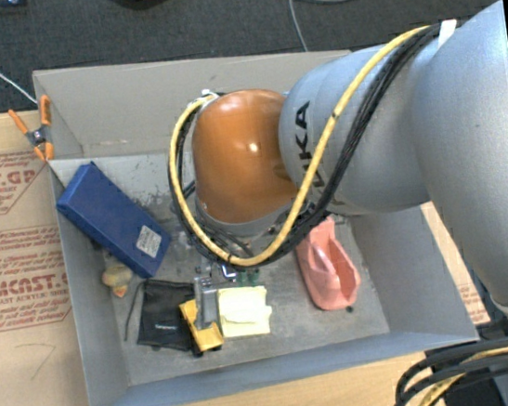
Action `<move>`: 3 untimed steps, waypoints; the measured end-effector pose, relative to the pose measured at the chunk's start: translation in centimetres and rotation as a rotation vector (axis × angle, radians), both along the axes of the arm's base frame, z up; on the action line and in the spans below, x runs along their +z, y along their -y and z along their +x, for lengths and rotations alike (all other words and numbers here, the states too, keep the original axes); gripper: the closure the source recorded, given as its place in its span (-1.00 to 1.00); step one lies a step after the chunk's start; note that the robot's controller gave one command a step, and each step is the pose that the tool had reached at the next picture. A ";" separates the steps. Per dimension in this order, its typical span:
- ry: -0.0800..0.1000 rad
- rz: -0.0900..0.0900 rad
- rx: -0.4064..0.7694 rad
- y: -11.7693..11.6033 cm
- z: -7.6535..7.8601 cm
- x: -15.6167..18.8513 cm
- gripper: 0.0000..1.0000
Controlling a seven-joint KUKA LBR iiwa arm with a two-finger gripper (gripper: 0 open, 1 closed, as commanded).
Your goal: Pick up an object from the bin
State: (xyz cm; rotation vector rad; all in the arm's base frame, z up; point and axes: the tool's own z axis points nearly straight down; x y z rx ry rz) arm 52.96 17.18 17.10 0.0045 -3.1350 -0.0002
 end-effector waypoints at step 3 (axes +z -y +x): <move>0.011 0.003 0.294 3.6 2.1 -10.1 -1.00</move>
Offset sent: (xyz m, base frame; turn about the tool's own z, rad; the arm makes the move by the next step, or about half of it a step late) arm -0.0281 -0.0476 -0.1010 -0.1306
